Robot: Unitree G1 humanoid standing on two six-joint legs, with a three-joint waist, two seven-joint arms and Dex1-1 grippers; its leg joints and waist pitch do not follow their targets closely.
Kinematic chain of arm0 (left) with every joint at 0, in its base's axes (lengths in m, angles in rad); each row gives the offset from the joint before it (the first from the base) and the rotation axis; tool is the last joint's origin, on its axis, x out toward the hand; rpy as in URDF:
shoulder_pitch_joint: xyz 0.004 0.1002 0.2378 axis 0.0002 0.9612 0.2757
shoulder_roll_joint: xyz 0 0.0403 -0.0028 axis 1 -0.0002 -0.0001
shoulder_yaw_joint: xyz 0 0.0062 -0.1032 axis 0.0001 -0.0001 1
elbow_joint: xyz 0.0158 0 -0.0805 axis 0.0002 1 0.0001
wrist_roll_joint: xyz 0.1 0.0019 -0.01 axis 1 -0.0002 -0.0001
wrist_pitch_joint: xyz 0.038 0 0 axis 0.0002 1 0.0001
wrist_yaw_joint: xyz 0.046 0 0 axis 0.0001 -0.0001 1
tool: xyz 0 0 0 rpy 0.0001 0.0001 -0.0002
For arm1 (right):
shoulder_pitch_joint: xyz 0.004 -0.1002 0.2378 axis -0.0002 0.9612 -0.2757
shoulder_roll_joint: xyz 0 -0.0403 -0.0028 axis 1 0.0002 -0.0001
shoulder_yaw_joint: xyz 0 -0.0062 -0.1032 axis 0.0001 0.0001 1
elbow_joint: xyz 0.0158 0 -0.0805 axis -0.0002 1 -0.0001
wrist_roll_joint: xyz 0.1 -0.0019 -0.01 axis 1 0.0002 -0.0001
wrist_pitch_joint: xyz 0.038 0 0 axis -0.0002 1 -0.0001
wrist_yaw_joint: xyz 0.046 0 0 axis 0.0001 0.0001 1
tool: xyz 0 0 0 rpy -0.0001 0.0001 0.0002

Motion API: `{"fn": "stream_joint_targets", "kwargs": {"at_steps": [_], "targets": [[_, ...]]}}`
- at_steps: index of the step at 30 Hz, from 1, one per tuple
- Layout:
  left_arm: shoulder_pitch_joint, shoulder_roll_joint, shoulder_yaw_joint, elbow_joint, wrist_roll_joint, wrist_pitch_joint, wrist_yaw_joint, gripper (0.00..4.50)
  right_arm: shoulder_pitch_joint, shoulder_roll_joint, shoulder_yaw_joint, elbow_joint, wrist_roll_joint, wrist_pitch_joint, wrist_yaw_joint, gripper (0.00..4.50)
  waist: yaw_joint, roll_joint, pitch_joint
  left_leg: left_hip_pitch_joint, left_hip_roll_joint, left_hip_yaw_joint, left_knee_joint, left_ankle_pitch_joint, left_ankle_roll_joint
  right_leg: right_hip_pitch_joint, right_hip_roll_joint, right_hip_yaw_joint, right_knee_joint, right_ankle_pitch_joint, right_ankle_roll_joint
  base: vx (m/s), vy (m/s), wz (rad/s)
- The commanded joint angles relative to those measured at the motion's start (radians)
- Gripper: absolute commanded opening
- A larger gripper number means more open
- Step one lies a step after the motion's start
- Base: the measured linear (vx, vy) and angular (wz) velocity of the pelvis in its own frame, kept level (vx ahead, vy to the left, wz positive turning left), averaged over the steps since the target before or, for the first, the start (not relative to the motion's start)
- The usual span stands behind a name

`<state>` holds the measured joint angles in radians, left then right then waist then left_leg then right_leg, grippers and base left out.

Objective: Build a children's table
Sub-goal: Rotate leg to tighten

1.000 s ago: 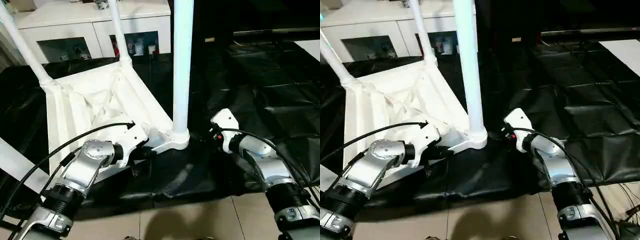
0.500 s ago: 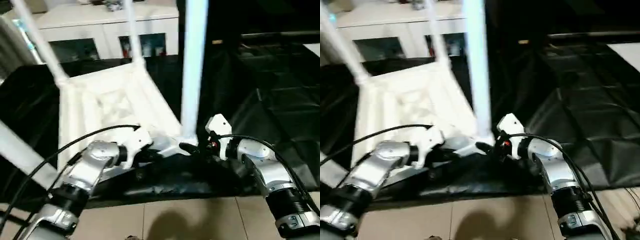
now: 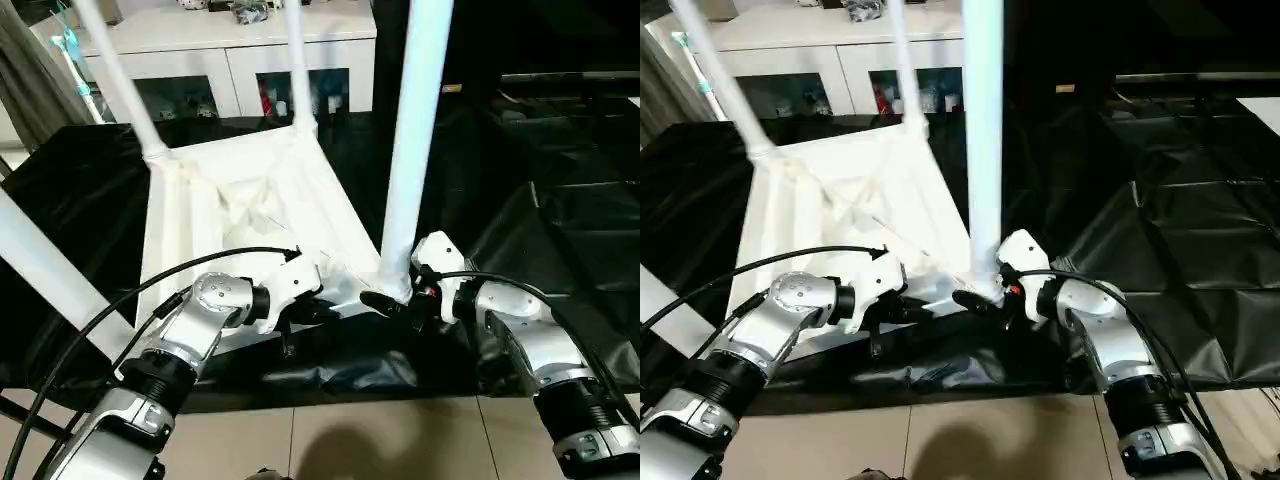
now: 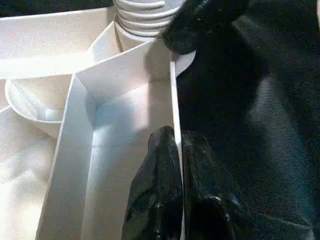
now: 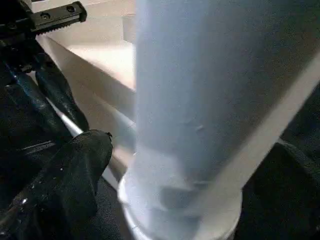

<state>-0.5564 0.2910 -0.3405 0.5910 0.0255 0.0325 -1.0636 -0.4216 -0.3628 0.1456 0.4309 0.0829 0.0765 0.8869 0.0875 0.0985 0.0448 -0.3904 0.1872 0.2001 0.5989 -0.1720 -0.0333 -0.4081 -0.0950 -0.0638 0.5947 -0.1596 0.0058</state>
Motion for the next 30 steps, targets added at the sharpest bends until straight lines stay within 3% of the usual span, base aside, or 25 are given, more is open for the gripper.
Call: {"fn": "stream_joint_targets", "kwargs": {"at_steps": [1, 4, 7, 8, 17, 25, 30], "targets": [[-0.002, -0.017, -0.006, -0.001, -0.027, -0.056, -0.019, 0.0, -0.005, 0.001, -0.01, -0.016, 0.013, 0.005, -0.011, 4.47, -0.01, -0.032, -0.061, 0.024, 0.034, -0.024, -0.072, -0.295, 0.041, 0.031, -0.05, 0.031, -0.095, -0.489, -0.133, 0.0, 0.0, 0.0], [0.001, -0.017, -0.001, 0.008, -0.027, -0.064, -0.022, 0.0, -0.014, 0.004, -0.014, 0.002, 0.011, 0.005, -0.013, 4.14, -0.011, -0.034, -0.061, 0.024, 0.034, -0.024, -0.073, -0.297, 0.041, 0.03, -0.051, 0.031, -0.096, -0.503, -0.128, 0.0, 0.0, 0.0], [0.001, -0.019, 0.006, 0.018, -0.025, -0.072, -0.023, 0.0, -0.017, 0.005, -0.015, 0.011, 0.01, 0.005, -0.011, 4.11, -0.011, -0.036, -0.06, 0.023, 0.034, -0.024, -0.073, -0.295, 0.041, 0.03, -0.051, 0.031, -0.096, -0.506, -0.126, 0.0, 0.0, 0.0], [0.001, -0.019, 0.009, 0.02, -0.024, -0.073, -0.021, 0.0, -0.017, 0.003, -0.015, 0.012, 0.01, 0.005, -0.008, 3.81, -0.011, -0.037, -0.06, 0.023, 0.034, -0.024, -0.073, -0.294, 0.042, 0.03, -0.051, 0.031, -0.097, -0.508, -0.125, 0.0, 0.0, 0.0], [-0.004, -0.017, 0.017, 0.038, -0.026, -0.086, -0.026, 0.0, -0.006, -0.017, -0.015, 0.005, 0.021, 0.008, 0.021, 2.94, -0.012, -0.033, -0.057, 0.026, 0.033, -0.025, -0.074, -0.315, 0.037, 0.026, -0.051, 0.029, -0.105, -0.567, -0.104, 0.0, 0.0, 0.0], [-0.005, -0.015, 0.024, 0.045, -0.027, -0.085, -0.034, 0.0, 0.003, -0.012, -0.01, 0.006, 0.017, 0.008, 0.017, 2.68, -0.012, -0.034, -0.058, 0.025, 0.034, -0.025, -0.075, -0.313, 0.038, 0.026, -0.051, 0.03, -0.103, -0.548, -0.112, 0.0, 0.0, 0.0], [-0.028, -0.035, 0.044, 0.083, -0.012, -0.041, 0.041, 0.0, -0.037, 0.037, -0.021, 0.094, -0.039, 0.049, -0.143, 2.67, -0.02, -0.035, -0.054, 0.027, 0.029, -0.026, -0.075, -0.331, 0.024, 0.022, -0.051, 0.027, -0.109, -0.602, -0.1, 0.0, 0.0, 0.0]]}}
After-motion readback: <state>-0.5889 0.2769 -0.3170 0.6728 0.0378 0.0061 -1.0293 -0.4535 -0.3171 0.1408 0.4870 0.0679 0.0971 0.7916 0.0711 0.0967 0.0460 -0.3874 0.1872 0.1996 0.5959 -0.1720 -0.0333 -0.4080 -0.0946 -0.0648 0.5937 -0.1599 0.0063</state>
